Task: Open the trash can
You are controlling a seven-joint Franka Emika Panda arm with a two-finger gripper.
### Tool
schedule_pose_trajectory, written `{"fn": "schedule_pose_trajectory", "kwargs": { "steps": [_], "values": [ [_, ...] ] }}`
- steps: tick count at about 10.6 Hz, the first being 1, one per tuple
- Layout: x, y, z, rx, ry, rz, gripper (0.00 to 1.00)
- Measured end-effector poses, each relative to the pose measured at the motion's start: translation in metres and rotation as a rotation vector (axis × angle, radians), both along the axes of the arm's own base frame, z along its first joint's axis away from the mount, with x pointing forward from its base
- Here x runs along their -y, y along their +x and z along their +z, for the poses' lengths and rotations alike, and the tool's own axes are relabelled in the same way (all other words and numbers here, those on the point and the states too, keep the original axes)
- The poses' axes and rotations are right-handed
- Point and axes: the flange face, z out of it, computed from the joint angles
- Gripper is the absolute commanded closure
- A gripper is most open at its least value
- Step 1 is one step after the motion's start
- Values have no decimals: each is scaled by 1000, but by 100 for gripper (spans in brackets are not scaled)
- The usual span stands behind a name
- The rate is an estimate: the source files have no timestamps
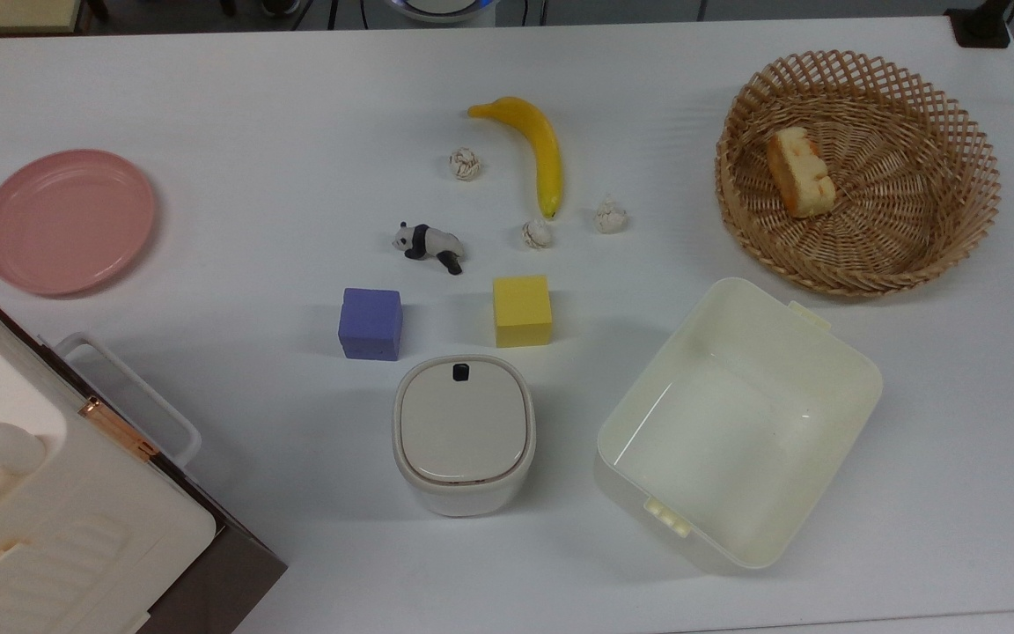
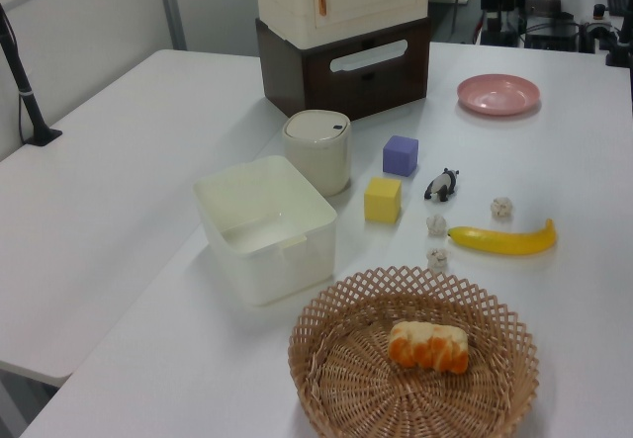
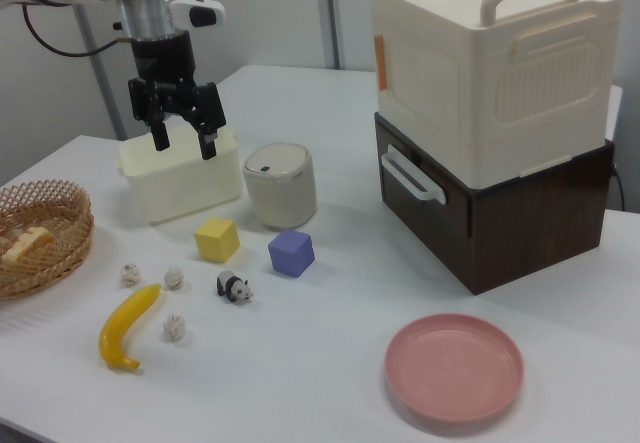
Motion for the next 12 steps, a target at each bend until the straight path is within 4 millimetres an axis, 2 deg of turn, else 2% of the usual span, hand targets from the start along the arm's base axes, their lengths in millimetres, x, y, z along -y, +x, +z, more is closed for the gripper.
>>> {"fn": "schedule_pose_trajectory", "kwargs": {
  "steps": [9,12],
  "values": [
    [1,1,-2,-4,-1,-2,0],
    [0,14,-13,13,-3,21,0]
  ]
}}
